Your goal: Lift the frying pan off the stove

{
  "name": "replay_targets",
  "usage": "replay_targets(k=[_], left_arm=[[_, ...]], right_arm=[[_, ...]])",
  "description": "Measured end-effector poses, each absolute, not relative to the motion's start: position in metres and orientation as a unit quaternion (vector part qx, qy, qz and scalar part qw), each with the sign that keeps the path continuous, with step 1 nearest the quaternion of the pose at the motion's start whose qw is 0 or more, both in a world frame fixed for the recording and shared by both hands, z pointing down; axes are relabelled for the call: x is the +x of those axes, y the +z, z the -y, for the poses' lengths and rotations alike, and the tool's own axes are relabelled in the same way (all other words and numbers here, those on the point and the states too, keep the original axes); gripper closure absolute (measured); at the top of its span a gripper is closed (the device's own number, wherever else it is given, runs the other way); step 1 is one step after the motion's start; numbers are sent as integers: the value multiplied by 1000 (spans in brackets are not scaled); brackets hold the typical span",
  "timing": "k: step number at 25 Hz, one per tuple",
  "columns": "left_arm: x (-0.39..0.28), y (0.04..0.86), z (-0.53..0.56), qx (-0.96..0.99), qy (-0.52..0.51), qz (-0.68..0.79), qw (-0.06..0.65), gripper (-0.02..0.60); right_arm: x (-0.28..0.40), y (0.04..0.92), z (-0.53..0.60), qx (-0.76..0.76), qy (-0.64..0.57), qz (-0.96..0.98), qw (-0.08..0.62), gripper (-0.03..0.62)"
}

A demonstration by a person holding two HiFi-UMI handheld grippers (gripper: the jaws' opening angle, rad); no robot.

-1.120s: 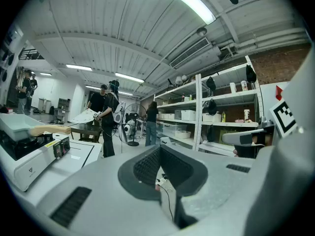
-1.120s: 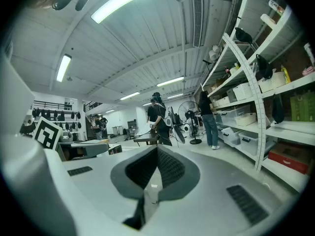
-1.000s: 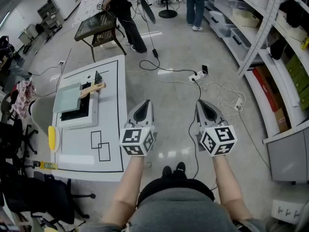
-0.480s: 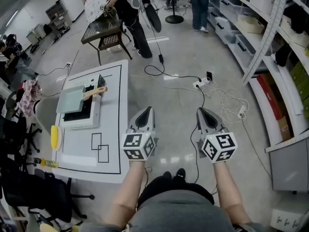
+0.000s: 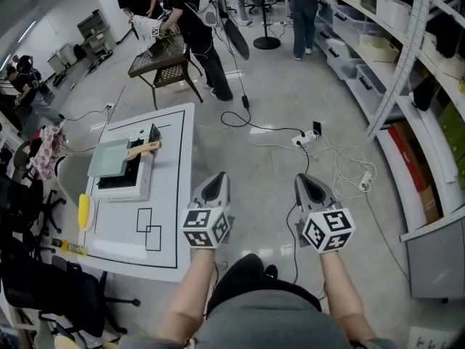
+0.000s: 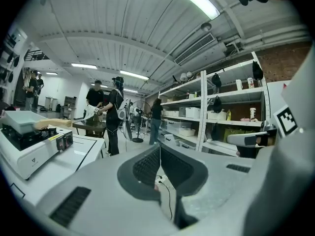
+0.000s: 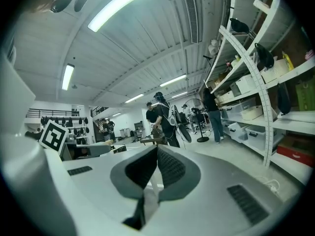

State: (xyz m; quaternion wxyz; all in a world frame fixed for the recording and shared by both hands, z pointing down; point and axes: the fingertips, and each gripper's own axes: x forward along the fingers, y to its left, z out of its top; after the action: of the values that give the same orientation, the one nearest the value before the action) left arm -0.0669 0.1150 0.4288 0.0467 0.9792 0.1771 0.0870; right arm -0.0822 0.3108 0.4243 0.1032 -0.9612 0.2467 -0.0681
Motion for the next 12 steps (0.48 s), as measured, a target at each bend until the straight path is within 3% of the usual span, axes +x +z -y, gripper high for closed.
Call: replay_targets(k=[6, 12], left_arm=[[-52, 430, -116, 981, 92, -168, 41, 568], [-26, 439, -110, 981, 101, -160, 51, 498]], right_arm=[[-67, 425, -316, -959, -76, -247, 112, 565], [-41, 435, -313, -955, -94, -252, 125, 515]])
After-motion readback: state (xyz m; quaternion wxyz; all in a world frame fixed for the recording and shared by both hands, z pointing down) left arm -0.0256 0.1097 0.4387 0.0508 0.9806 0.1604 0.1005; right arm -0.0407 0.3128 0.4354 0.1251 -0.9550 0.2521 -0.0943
